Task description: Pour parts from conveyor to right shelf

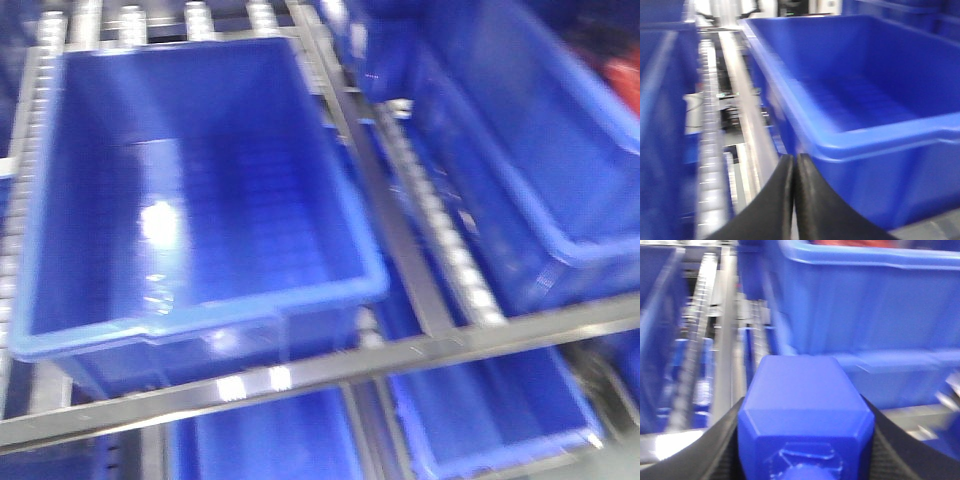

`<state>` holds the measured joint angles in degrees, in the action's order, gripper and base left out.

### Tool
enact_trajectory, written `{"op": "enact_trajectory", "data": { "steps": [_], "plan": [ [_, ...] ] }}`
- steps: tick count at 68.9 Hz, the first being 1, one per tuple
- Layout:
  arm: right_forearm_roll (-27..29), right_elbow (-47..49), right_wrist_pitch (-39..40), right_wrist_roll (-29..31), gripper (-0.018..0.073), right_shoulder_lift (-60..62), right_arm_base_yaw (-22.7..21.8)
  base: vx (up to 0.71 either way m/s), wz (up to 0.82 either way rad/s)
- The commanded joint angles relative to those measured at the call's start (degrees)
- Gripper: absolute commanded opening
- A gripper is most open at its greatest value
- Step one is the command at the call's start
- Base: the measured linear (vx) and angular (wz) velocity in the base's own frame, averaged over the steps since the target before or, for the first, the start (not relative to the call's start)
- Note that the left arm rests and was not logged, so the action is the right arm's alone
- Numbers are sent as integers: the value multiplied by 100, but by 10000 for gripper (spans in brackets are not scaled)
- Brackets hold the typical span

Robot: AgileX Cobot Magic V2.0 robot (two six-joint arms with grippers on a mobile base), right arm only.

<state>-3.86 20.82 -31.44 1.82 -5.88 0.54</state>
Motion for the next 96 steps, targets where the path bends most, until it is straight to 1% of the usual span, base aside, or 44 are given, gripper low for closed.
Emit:
{"op": "enact_trajectory", "data": {
  "steps": [1, 29, 67, 96],
  "plan": [
    [-38, 148, 473, 57, -6, -68, -3, 17, 51],
    [-38, 148, 473, 57, -6, -68, -3, 19, 32],
    [-38, 148, 473, 57, -6, -68, -3, 15, 10],
    [-38, 148, 473, 57, -6, -68, -3, 5, 4]
  ]
}}
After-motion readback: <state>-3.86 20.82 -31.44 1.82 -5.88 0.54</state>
